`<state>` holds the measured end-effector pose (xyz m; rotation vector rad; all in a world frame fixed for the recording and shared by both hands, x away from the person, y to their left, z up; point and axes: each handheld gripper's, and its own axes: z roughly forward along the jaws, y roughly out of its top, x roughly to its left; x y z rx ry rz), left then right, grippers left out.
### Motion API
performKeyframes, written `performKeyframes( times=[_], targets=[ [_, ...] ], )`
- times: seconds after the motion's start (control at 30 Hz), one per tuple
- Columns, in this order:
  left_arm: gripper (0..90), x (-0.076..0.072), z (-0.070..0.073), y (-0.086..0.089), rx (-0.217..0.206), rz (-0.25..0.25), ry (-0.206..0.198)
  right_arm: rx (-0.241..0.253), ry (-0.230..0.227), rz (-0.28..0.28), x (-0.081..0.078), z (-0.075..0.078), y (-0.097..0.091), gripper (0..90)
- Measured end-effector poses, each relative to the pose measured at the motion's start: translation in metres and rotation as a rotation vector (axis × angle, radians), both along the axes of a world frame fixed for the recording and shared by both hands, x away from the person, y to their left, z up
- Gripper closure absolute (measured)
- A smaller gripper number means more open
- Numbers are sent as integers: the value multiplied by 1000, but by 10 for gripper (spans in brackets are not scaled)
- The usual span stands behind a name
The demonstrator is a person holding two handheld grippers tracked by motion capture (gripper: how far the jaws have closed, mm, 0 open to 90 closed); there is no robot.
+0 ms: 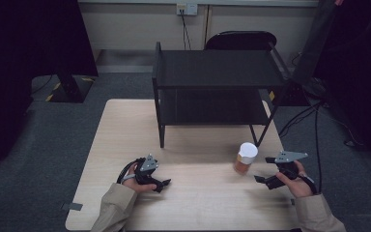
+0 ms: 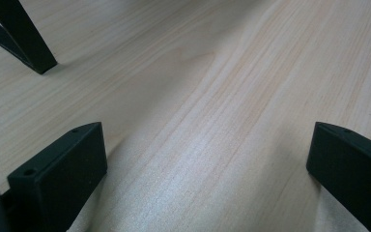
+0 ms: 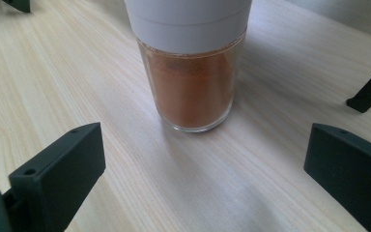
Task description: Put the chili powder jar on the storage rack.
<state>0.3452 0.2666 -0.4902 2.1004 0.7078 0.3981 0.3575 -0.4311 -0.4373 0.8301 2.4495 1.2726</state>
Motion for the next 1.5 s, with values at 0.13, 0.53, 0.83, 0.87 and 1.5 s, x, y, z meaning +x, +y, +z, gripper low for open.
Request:
performKeyframes(
  times=[0.13, 0.53, 0.83, 0.87, 1.5],
  targets=[
    [0, 0, 0, -1, 1, 2, 0, 3, 3, 8, 0, 0, 1, 0],
    [0, 0, -1, 0, -2, 2, -2, 36, 1, -7, 0, -2, 5, 0],
    [0, -1, -1, 0, -5, 3, -4, 36, -12, 8, 6, -1, 16, 0],
    [0, -1, -1, 0, -5, 3, -4, 39, -14, 9, 7, -1, 16, 0],
    [0, -1, -2, 0, -8, 4, -5, 49, -36, 15, 23, 1, 43, 24]
  ],
)
